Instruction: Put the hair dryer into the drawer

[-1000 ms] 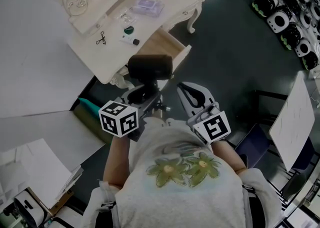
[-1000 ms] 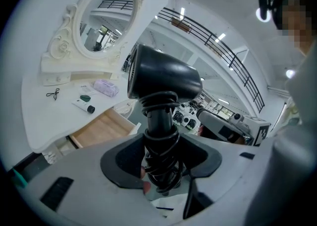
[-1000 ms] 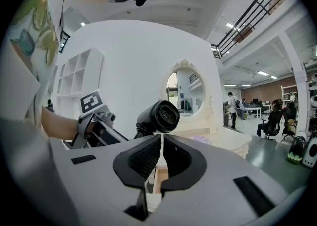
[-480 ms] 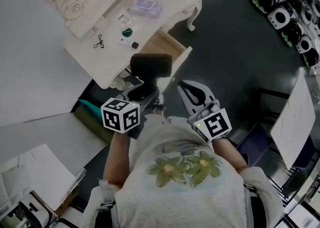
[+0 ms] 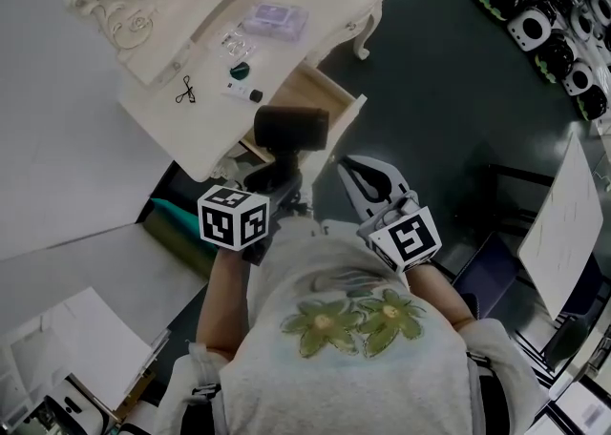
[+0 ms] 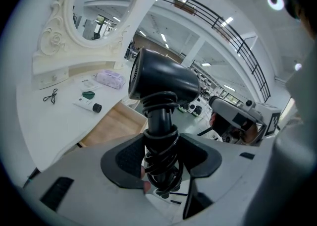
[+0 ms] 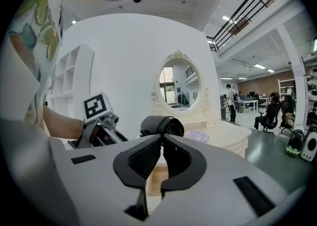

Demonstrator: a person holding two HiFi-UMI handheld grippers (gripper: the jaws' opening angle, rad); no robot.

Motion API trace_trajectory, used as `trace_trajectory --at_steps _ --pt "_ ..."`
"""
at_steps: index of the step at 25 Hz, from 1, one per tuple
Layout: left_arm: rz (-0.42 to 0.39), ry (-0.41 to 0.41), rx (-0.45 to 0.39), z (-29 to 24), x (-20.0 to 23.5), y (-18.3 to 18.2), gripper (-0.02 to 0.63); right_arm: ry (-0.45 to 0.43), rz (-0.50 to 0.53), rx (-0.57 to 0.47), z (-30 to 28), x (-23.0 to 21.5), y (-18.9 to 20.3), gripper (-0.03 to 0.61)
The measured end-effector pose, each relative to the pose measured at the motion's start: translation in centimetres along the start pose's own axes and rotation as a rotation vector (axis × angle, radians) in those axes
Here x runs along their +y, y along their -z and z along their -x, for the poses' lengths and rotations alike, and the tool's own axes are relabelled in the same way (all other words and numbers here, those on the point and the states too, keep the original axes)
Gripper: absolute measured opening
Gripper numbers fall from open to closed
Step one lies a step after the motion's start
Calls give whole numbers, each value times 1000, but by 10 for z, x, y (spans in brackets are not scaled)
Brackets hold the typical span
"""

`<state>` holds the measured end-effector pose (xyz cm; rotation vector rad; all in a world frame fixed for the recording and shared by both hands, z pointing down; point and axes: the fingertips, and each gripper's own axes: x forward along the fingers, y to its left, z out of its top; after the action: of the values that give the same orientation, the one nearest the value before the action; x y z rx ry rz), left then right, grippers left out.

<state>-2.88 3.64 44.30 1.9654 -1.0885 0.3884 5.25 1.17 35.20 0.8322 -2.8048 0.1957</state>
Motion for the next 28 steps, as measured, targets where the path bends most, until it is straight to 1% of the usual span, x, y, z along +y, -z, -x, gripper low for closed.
trace_trajectory --at_steps 4,10,28 --pt "-24 -12 37 -6 8 -1 215 5 -2 8 -8 -4 1 26" --pt "-21 -4 61 -14 18 -6 213 9 -12 16 -19 -8 0 26" --pt "-31 -38 129 -34 48 -10 210 22 -42 36 -45 -17 9 26"
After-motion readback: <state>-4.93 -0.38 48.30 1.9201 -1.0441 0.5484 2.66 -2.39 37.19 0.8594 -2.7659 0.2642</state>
